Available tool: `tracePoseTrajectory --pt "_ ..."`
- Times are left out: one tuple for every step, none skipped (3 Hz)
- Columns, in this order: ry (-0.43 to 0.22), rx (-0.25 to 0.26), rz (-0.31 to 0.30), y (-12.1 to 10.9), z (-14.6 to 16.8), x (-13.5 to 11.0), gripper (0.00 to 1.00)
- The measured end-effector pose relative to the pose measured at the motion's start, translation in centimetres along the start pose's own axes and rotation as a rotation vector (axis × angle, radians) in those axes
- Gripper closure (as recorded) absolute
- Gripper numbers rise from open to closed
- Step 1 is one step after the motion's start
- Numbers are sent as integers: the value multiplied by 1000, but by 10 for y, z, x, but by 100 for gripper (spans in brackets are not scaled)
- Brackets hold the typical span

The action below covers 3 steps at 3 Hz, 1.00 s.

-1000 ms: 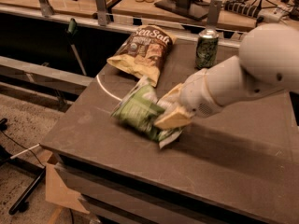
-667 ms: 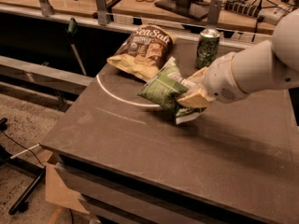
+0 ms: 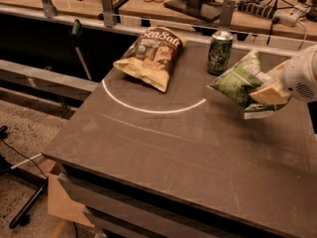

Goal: Move green jalapeno chip bag near green can

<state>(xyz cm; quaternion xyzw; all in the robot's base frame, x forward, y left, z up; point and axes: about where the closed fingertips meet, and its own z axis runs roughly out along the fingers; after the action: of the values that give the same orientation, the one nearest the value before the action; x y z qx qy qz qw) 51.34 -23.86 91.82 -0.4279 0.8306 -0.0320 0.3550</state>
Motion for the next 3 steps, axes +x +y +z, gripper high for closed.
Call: tracePoseTrajectory --pt "52 87 121 -39 15 24 100" --pt "17 99 152 -58 46 6 100" --pt "36 98 189 -66 76 0 83"
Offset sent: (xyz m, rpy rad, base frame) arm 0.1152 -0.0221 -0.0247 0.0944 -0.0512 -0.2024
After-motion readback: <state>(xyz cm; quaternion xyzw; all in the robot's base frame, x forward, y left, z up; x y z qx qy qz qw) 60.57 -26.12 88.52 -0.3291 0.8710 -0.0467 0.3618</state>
